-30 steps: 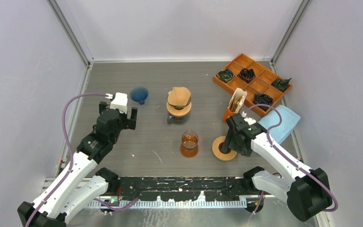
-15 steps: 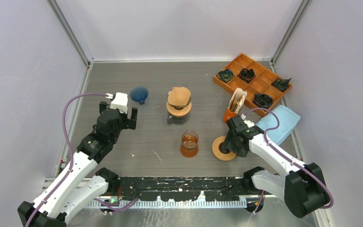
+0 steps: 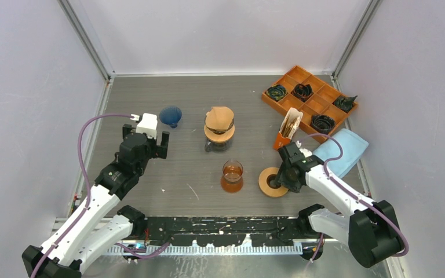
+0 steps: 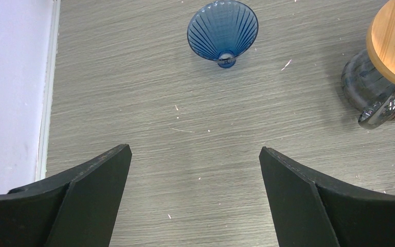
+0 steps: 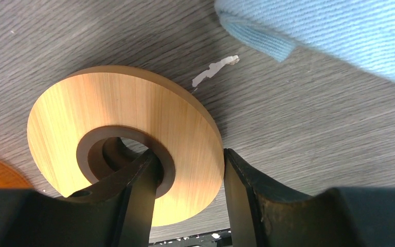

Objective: Place the coffee filter in the dripper

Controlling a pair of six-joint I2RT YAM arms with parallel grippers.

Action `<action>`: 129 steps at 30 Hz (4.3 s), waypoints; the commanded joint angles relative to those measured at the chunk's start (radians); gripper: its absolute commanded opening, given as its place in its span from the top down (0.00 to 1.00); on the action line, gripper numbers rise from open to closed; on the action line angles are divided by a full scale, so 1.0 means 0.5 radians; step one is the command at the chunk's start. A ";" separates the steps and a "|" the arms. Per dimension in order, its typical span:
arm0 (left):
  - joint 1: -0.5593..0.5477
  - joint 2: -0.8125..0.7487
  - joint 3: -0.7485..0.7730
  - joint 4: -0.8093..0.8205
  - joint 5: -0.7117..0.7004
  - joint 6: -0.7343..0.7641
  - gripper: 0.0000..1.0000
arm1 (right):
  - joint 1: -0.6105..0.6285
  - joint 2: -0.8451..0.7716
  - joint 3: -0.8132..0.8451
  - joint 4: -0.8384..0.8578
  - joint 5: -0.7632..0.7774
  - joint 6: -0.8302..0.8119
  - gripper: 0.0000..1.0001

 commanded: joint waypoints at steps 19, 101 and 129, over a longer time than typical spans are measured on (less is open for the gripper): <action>0.011 -0.010 0.011 0.101 -0.030 0.001 0.01 | 0.077 -0.007 0.925 -0.440 -0.097 -0.273 0.74; 0.059 0.053 0.055 0.054 -0.031 -0.034 0.01 | 1.028 0.643 1.466 -0.422 0.000 -0.158 0.37; 0.484 0.898 0.676 -0.029 0.452 -0.793 0.01 | 1.019 0.174 1.329 -0.199 0.612 -0.410 0.18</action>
